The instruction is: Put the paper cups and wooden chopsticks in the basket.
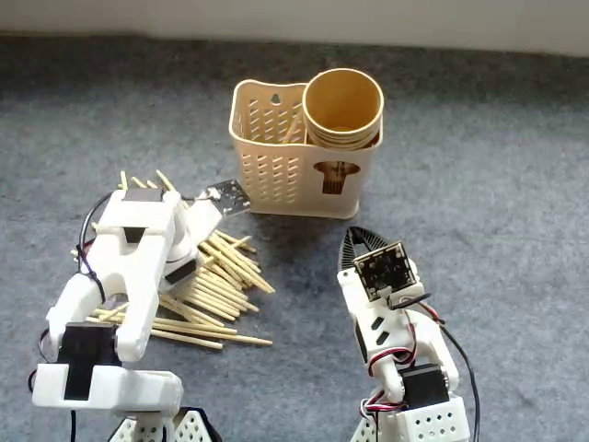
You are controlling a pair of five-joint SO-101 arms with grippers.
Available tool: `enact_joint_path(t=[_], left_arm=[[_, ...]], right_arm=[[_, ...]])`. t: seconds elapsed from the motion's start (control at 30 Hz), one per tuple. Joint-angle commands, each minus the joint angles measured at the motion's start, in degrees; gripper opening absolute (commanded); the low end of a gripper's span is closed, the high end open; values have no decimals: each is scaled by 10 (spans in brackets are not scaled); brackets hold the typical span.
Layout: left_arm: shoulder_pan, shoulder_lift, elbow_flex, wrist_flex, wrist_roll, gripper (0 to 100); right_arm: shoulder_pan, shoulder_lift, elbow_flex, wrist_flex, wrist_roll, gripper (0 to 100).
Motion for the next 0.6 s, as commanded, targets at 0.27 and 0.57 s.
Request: enact_joint_path(t=[0.27,0.57], left_arm=[[7,-99,-23,119,-2,27],[-10,-104,-25,205,-69,5]], right_arm=[[1,-5,56,-14,6,7],[1,-5,56,-14,6,7]])
